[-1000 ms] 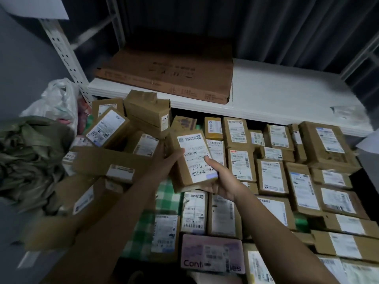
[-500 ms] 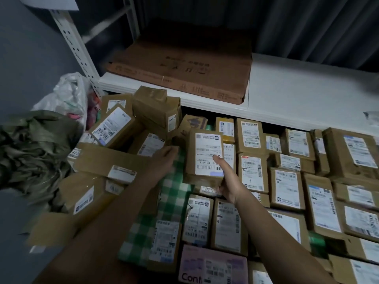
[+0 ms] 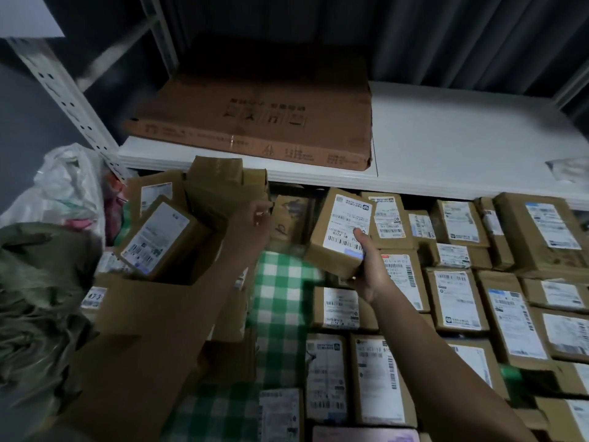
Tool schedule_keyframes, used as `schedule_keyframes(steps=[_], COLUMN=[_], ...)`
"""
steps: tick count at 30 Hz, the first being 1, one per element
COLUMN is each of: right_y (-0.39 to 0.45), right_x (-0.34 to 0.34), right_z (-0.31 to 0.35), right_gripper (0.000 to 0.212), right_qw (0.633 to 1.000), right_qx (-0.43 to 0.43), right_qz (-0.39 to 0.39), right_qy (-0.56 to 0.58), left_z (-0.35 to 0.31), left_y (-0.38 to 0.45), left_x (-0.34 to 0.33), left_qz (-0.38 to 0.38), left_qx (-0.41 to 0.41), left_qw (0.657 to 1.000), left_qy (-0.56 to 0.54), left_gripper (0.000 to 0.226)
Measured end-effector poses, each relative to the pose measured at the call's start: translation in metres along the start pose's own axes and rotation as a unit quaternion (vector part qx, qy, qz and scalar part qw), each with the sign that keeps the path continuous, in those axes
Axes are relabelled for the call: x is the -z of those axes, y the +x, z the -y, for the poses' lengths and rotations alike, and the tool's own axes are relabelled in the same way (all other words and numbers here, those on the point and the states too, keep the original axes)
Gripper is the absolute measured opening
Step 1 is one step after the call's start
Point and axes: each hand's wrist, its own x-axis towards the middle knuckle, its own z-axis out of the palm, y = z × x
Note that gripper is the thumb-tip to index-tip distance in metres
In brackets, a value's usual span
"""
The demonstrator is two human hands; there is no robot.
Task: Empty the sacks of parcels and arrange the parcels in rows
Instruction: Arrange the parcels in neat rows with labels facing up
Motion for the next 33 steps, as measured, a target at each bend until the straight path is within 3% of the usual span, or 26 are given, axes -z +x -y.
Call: schedule_keyframes(steps=[5, 9, 14, 19, 24, 27, 31, 33], right_y=[0.011, 0.02, 0.038, 0.057, 0.075, 0.081, 0.077, 0.075], right_x=[0.012, 0.017, 0.028, 0.036, 0.044, 0.05, 0.054, 0.057], right_z=[-0.001, 0.003, 0.006, 0.004, -0.003, -0.004, -0.001, 0.001], right_gripper=[0.045, 0.05, 0.056, 0.072, 0.104, 0.101, 0.067, 0.069], right_qw=[0.999, 1.0, 0.998, 0.998, 0.998, 0.997, 0.997, 0.997], right_qx=[0.008, 0.013, 0.042, 0.047, 0.035, 0.045, 0.062, 0.064], right_qz=[-0.031, -0.023, -0.042, -0.038, -0.054, -0.057, -0.035, -0.038], right_qy=[0.013, -0.011, -0.003, 0.01, 0.017, 0.029, 0.026, 0.038], left_z=[-0.005, -0.004, 0.014, 0.049, 0.059, 0.063, 0.061, 0.056], left_y=[0.019, 0.038, 0.055, 0.063, 0.081, 0.087, 0.085, 0.079], left_x=[-0.02, -0.053, -0.096, -0.133, -0.148, -0.154, -0.158, -0.156], left_qz=[0.018, 0.08, 0.192, 0.127, 0.08, 0.067, 0.081, 0.104], left_qx=[-0.132, -0.166, 0.006, 0.073, 0.121, 0.142, 0.141, 0.129], left_qw=[0.983, 0.965, 0.952, 0.955, 0.947, 0.942, 0.937, 0.933], left_qy=[0.128, 0.187, 0.239, 0.257, 0.288, 0.296, 0.309, 0.321], left_gripper=[0.015, 0.021, 0.058, 0.08, 0.108, 0.115, 0.12, 0.122])
